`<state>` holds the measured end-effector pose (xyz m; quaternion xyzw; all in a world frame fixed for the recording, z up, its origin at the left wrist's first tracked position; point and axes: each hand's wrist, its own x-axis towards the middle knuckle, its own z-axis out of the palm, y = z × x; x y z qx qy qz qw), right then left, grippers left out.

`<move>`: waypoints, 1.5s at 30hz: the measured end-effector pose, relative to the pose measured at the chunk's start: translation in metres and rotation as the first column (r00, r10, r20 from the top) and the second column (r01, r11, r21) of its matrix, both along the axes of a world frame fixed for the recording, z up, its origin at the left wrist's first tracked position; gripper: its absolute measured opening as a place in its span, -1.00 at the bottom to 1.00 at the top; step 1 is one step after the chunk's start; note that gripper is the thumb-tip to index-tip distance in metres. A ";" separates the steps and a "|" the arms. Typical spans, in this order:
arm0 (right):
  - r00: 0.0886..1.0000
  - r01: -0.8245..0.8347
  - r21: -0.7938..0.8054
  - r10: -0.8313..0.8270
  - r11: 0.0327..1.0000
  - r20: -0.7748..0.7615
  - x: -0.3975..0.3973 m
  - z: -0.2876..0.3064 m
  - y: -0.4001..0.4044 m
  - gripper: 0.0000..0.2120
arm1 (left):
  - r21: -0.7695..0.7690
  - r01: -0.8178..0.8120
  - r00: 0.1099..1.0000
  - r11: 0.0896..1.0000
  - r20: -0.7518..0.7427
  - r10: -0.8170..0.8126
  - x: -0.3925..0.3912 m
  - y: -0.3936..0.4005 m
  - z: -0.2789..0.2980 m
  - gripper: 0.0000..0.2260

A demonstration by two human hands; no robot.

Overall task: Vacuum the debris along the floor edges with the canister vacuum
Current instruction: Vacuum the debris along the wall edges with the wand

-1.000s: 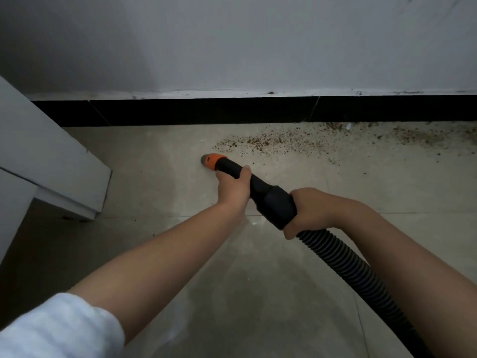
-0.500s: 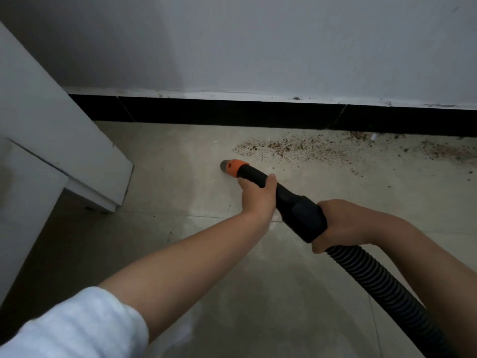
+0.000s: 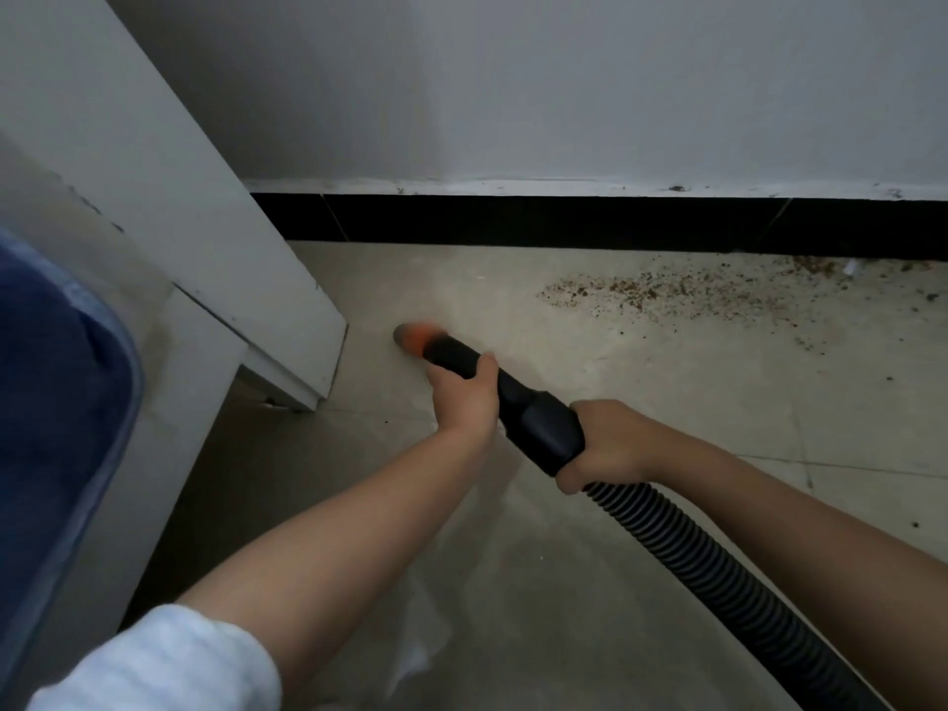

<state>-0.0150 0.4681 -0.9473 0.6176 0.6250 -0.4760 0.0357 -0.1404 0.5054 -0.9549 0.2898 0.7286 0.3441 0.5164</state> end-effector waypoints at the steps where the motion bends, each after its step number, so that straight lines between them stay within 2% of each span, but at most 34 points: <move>1: 1.000 -0.016 -0.010 0.016 1.000 -0.003 -0.001 0.001 0.002 -0.66 | 0.002 -0.020 1.000 1.000 0.005 0.020 -0.002 -0.001 0.000 -0.50; 4: 0.997 -0.071 -0.035 0.071 0.997 -0.004 -0.001 0.006 0.005 -0.67 | 0.001 -0.071 0.997 0.997 0.016 0.071 -0.005 -0.006 -0.001 -0.48; 9: 0.982 -0.181 -0.100 0.186 0.978 0.039 0.018 0.026 0.001 -0.57 | -0.063 -0.142 0.983 0.988 0.106 0.149 -0.002 -0.025 -0.002 -0.42; 12: 0.972 -0.225 -0.132 0.231 0.965 0.033 0.024 0.034 -0.003 -0.63 | -0.112 -0.172 0.976 0.979 0.118 0.185 0.002 -0.040 -0.001 -0.42; 18: 0.962 -0.248 -0.115 0.259 0.962 0.090 0.024 0.040 -0.008 -0.62 | -0.112 -0.140 0.977 0.984 0.145 0.155 0.000 -0.045 -0.002 -0.42; 22: 0.982 -0.158 -0.044 0.161 0.986 0.094 0.034 0.035 -0.018 -0.62 | -0.078 0.055 0.985 0.995 0.167 -0.041 0.010 -0.024 -0.001 -0.49; 29: 0.997 0.052 0.020 -0.053 0.998 0.052 0.071 0.027 -0.022 -0.64 | -0.096 0.296 0.950 0.950 0.132 -0.283 0.069 0.012 0.007 -0.54; 31: 0.993 0.098 0.044 -0.101 0.994 0.059 0.073 0.024 -0.021 -0.69 | -0.103 0.328 0.942 0.939 0.116 -0.316 0.076 0.019 0.006 -0.54; 38: 0.966 0.237 0.113 -0.246 0.965 0.074 0.074 0.018 -0.021 -0.64 | -0.070 0.394 0.917 0.917 0.094 -0.387 0.094 0.031 0.002 -0.53; 45: 0.974 0.191 0.023 -0.192 0.981 0.123 0.086 0.041 -0.042 -0.65 | -0.068 0.416 0.895 0.907 0.208 -0.395 0.096 0.009 0.000 -0.48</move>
